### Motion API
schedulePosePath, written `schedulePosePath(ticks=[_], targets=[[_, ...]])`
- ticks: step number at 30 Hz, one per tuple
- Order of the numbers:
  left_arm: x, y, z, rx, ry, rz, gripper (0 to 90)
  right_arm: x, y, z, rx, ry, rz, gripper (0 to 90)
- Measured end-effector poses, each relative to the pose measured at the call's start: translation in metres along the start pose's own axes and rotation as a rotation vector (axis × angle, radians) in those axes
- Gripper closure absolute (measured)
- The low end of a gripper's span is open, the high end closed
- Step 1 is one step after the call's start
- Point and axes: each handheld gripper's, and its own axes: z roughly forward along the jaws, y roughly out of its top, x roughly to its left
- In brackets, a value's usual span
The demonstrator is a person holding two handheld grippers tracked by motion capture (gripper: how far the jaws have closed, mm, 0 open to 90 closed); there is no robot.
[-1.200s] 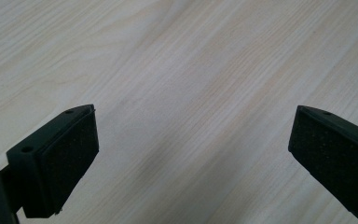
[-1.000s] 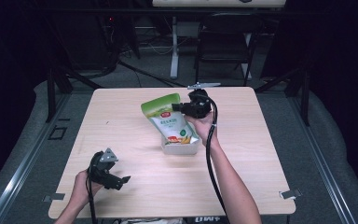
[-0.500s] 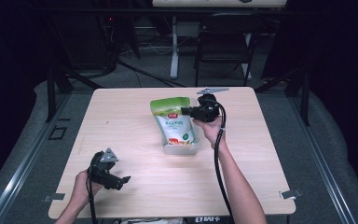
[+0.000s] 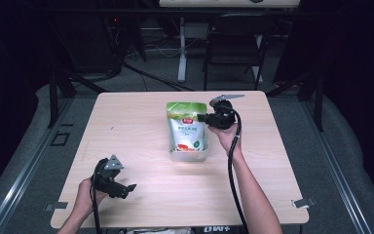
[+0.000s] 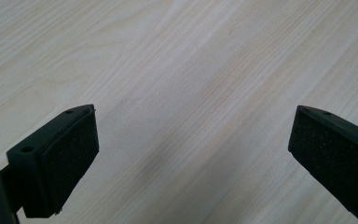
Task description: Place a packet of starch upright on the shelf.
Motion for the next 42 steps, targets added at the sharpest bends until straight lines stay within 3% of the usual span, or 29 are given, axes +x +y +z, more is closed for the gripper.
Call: schedulePosePath(ticks=[4,7,15,19,21,26,31,36,42], targets=[[0.0,0.0,0.0,0.002,0.0,0.002,1.7,0.0,0.0,-0.001,-0.002,-0.001,-0.003,78.1],[0.0,0.0,0.0,0.0,0.0,0.0,1.7,-0.001,0.001,-0.007,0.022,-0.03,0.006,57.7],[0.0,0.0,0.0,0.0,0.001,0.0,1.7,-0.003,0.001,-0.037,0.072,-0.04,0.008,25.4],[0.0,0.0,0.0,0.001,0.001,0.002,1.7,0.0,-0.001,-0.053,0.084,-0.05,-0.016,20.4],[0.0,0.0,0.0,0.002,0.0,0.003,1.7,0.002,-0.005,-0.07,0.099,-0.054,-0.029,16.2],[0.0,0.0,0.001,0.002,0.002,0.001,1.7,0.007,-0.015,-0.093,0.12,-0.067,-0.054,14.2],[-0.001,0.001,0.001,0.004,0.003,0.003,1.7,0.01,-0.037,-0.121,0.142,-0.081,-0.073,11.8],[-0.001,0.001,0.001,0.007,0.004,0.003,1.7,0.013,-0.061,-0.132,0.175,-0.105,-0.082,11.0],[-0.001,0.001,0.002,0.008,0.005,0.002,1.7,0.013,-0.087,-0.132,0.207,-0.132,-0.084,11.0]])
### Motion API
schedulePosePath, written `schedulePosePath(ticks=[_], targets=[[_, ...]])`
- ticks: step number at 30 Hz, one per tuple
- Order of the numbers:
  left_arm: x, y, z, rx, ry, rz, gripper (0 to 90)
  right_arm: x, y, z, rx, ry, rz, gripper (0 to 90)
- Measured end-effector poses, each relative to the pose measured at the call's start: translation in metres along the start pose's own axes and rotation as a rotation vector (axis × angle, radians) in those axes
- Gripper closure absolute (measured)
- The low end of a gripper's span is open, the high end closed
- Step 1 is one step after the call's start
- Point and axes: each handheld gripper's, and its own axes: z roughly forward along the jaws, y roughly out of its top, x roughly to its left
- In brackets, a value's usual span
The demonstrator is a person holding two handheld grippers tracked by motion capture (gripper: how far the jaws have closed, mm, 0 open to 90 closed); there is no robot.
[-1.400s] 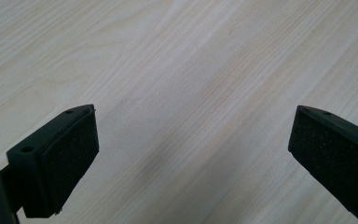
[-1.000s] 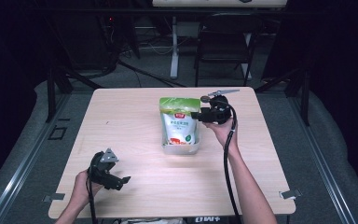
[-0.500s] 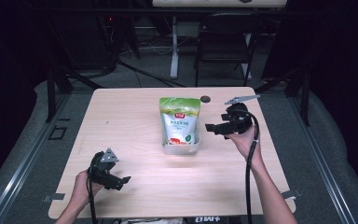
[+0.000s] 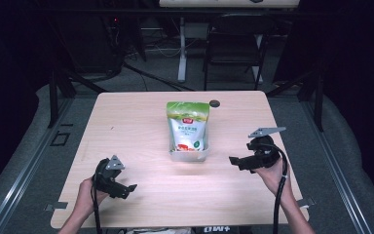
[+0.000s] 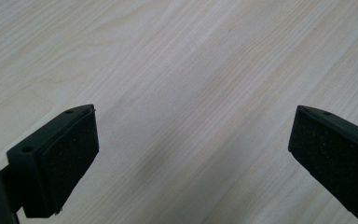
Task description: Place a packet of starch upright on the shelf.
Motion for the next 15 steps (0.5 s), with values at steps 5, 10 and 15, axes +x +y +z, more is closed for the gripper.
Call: schedulePosePath(ticks=[5,10,15], targets=[[0.0,0.0,0.0,-0.002,-0.005,-0.001,1.7,-0.001,-0.017,0.004,-0.003,-0.008,0.004,10.0],[0.0,0.0,0.0,0.001,-0.005,0.004,1.7,-0.003,-0.03,0.009,0.009,-0.026,0.005,6.1],[0.002,-0.001,0.004,0.026,-0.015,-0.006,1.5,-0.006,-0.042,0.018,0.033,-0.06,-0.003,0.0]])
